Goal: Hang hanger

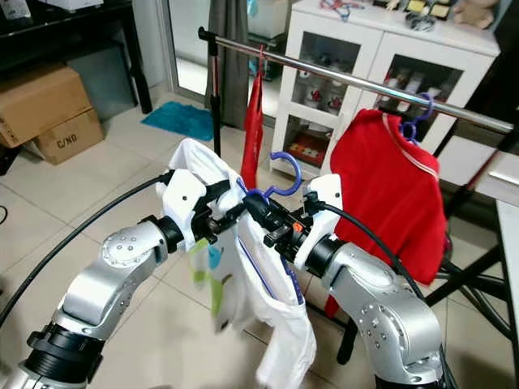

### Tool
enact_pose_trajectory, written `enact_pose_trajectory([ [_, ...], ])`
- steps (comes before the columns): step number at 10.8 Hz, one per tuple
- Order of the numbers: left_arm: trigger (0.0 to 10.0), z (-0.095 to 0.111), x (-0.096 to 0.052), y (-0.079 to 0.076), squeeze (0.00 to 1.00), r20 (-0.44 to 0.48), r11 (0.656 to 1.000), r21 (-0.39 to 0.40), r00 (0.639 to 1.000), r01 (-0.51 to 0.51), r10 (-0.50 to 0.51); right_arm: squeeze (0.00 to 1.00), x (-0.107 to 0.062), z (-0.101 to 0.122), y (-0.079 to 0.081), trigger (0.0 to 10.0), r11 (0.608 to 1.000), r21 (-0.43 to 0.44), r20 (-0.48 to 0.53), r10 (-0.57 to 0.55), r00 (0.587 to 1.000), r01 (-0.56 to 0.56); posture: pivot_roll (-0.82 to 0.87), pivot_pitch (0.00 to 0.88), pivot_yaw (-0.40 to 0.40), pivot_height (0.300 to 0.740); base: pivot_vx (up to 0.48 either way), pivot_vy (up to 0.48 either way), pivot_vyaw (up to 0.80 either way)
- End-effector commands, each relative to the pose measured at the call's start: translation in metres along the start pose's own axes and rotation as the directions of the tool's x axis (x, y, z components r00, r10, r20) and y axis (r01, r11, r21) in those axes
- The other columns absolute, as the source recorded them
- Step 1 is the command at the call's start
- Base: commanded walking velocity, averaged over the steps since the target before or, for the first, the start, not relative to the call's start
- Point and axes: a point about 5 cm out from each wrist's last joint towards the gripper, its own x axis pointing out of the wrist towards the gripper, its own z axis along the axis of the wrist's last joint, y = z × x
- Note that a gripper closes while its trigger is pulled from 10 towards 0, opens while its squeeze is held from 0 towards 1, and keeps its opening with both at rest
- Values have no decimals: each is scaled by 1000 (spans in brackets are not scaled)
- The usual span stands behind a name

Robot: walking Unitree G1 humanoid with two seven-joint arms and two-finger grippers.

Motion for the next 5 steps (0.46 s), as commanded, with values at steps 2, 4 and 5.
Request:
enact_pose_trajectory([
  [2,0,-3,1,-3,0,-13,1000,-12,1000,4,-4,0,2,7,0,0,1000,-3,18,18,1000,-18,69,0,-64,740,0,0,0],
  [4,0,-3,1,-3,0,-15,1000,-11,1000,9,-9,0,2,8,-4,0,1000,-2,18,-1,1000,1,69,0,-65,740,0,0,0],
  [5,0,-3,1,-3,0,-16,1000,-12,1000,9,-9,0,2,8,-5,0,1000,-2,17,-3,1000,3,69,0,-65,740,0,0,0],
])
